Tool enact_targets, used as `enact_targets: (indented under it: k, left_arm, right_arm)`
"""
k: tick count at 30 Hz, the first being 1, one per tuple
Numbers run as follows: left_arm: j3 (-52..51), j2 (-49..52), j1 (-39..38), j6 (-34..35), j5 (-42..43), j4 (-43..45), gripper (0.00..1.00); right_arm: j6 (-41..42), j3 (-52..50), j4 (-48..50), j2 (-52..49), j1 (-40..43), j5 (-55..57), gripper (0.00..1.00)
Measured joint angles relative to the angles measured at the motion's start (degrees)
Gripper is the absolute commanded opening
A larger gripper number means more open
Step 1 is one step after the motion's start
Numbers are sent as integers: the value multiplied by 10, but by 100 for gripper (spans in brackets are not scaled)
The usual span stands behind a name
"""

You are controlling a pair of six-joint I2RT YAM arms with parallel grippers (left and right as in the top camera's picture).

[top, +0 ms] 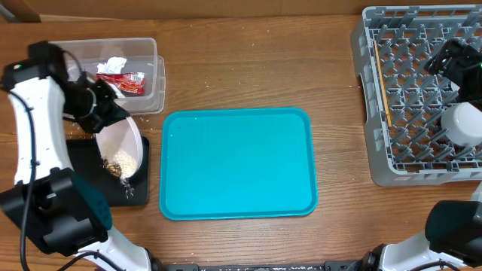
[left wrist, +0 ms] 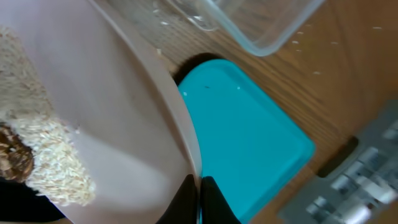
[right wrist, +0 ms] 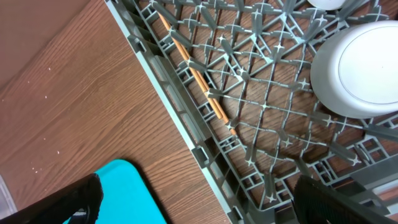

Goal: Sort waste into correct bins and load items into the dishwasher
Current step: 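Tilt the plate with the left gripper to dump rice onto the black tray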

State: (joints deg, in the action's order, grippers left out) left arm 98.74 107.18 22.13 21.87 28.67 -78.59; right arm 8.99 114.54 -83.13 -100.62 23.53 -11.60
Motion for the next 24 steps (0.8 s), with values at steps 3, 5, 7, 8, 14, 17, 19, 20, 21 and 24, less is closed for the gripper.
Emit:
enact_targets:
  k: [3, 5, 7, 8, 14, 17, 19, 20, 21, 24]
  left_arm:
    - [0, 0, 31, -27, 56, -12, 4]
    - [0, 0, 49, -42, 82, -22, 4]
    - [0, 0, 67, -59, 105, -30, 4]
    - [0, 0, 75, -65, 116, -33, 4]
    - [0, 0, 122, -113, 170, -64, 4]
    - [0, 0, 140, -136, 193, -83, 4]
    - [0, 0, 151, -150, 204, -91, 4]
    - [0, 0, 154, -156, 207, -93, 4]
    - [0, 0, 156, -160, 210, -95, 4]
    - [0, 0, 163, -168, 218, -102, 4]
  right_arm:
    - [0, 0, 0, 0, 0, 0, 100]
    - [0, 0, 0, 0, 0, 0, 100]
    - [0, 0, 0, 0, 0, 0, 100]
    - [0, 0, 0, 0, 0, 0, 100]
    - [0, 0, 0, 0, 0, 0, 100]
    - [0, 0, 0, 0, 0, 0, 100]
    - [0, 0, 0, 0, 0, 0, 100]
    - [0, 0, 0, 0, 0, 0, 100]
    - [0, 0, 0, 0, 0, 0, 100]
    - [0, 0, 0, 0, 0, 0, 100]
